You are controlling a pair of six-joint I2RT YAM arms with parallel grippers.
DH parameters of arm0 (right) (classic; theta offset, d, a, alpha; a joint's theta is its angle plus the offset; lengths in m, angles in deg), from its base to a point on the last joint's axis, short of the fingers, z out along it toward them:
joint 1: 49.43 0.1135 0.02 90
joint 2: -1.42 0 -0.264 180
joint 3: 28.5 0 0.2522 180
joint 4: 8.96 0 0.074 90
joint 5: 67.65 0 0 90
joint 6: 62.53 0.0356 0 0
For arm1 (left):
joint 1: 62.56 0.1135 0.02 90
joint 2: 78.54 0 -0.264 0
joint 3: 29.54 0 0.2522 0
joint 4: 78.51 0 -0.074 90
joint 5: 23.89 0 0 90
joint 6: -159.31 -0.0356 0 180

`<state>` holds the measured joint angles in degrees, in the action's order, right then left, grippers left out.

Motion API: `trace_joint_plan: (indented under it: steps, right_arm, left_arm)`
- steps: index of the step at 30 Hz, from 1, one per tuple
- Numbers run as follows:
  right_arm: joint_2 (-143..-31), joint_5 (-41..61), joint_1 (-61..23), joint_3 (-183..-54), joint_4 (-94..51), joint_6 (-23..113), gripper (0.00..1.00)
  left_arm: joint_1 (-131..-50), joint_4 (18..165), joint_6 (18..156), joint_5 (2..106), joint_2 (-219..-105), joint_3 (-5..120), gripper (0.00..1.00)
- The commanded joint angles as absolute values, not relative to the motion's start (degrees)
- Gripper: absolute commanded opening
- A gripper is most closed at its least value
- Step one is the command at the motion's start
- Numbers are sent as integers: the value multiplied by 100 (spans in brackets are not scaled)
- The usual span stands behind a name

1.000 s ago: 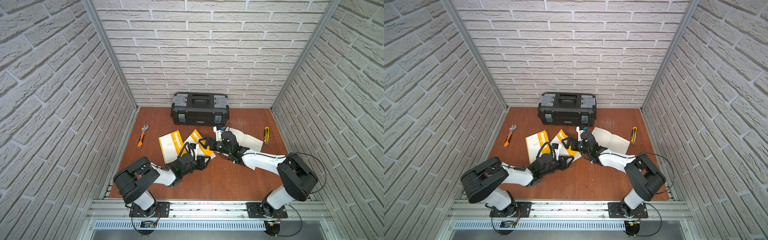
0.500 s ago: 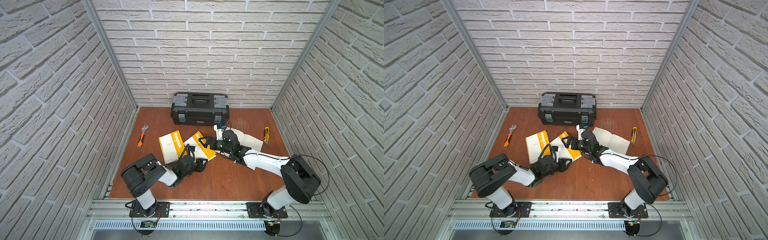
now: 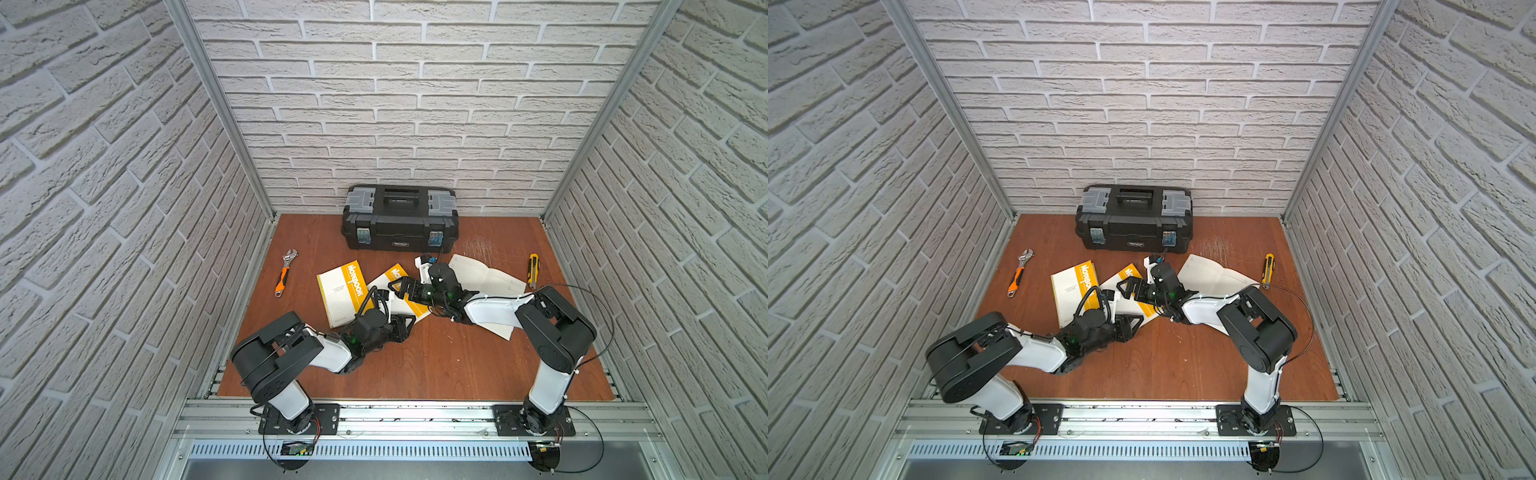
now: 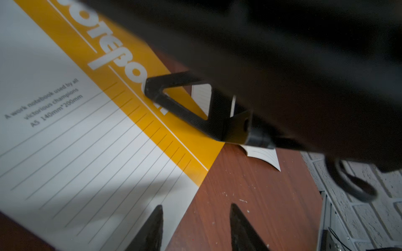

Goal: Close the notebook
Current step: Close the notebook at the center of the board.

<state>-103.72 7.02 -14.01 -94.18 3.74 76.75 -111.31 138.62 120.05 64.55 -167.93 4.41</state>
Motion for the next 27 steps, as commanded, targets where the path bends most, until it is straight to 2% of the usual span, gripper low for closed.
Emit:
trace_joint_plan:
  steps: [1,8,15,21,27]
  right_arm:
    - [-10451,736,-1375,-9353,742,7673,100]
    - [-10582,715,-1375,-9241,883,7723,100]
    - [-10624,695,-1391,-9153,966,7743,100]
    - [-10706,637,-1399,-9045,1190,7868,100]
    - [-10649,635,-1401,-8974,1202,7863,100]
  left_arm:
    - [-11087,13500,11892,6521,-16415,545,49]
    - [-11078,11866,12436,6745,-15701,749,49]
    - [-10907,11542,13539,7004,-15189,330,50]
    - [-10434,12499,14586,6577,-15640,-57,49]
    - [-10395,13466,14830,6552,-16283,-154,46]
